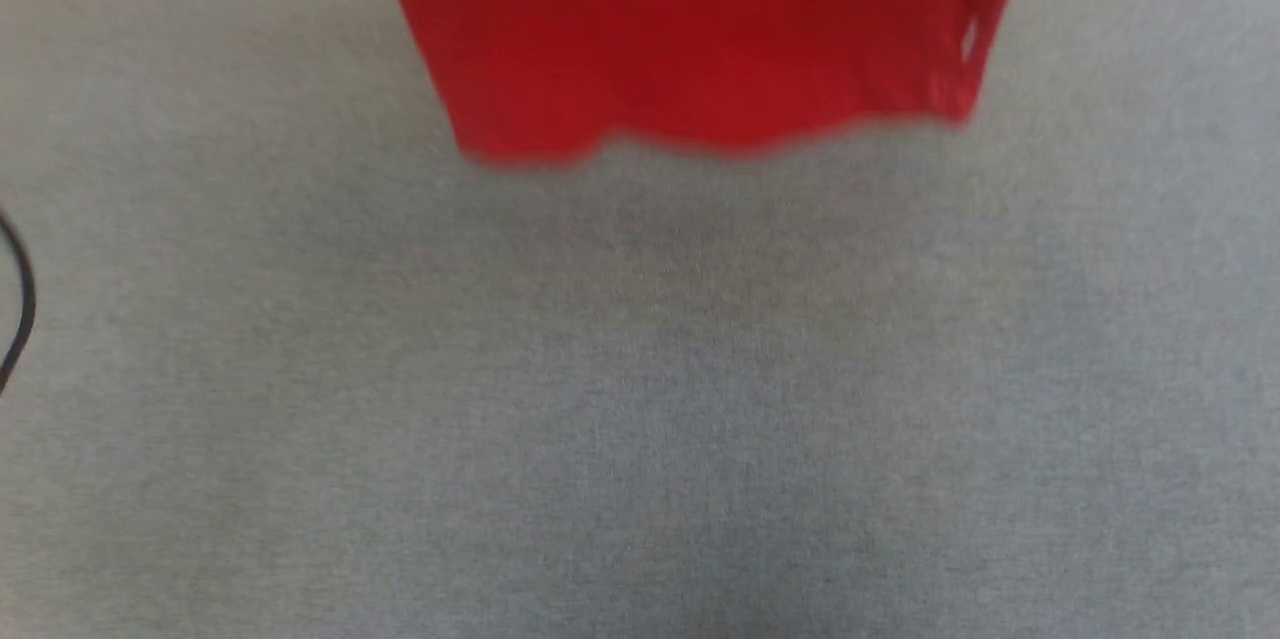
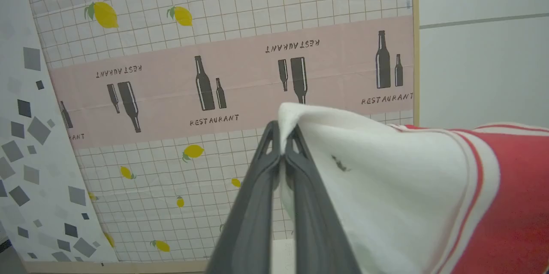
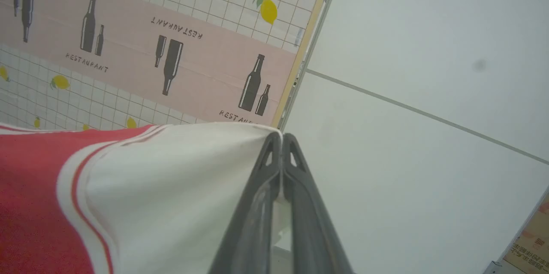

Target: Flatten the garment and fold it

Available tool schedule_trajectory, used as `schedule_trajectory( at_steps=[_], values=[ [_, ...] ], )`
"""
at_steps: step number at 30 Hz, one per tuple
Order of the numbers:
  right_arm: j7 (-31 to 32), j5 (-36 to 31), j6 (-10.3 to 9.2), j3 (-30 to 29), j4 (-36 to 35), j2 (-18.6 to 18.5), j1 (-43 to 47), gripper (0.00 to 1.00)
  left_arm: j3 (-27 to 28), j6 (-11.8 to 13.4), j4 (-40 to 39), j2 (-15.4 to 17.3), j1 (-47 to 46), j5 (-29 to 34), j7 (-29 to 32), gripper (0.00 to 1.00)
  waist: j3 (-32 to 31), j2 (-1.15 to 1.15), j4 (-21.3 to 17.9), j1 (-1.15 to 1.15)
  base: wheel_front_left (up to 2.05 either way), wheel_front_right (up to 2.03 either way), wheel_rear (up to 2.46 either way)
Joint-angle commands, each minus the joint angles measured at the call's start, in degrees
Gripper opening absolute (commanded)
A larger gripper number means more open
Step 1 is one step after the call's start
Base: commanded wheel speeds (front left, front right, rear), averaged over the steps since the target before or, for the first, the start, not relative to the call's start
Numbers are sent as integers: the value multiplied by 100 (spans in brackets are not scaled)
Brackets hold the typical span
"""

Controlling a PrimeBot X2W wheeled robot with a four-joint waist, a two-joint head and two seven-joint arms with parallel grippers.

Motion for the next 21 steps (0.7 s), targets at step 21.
schedule_trajectory(
  at_steps=[21],
  values=[
    [-1633, 507, -9, 932, 2267, 847, 468, 0, -447, -729, 2397, -1148, 662, -20, -1567, 0, 255, 0, 180, 0, 0, 0, 0]
  ],
)
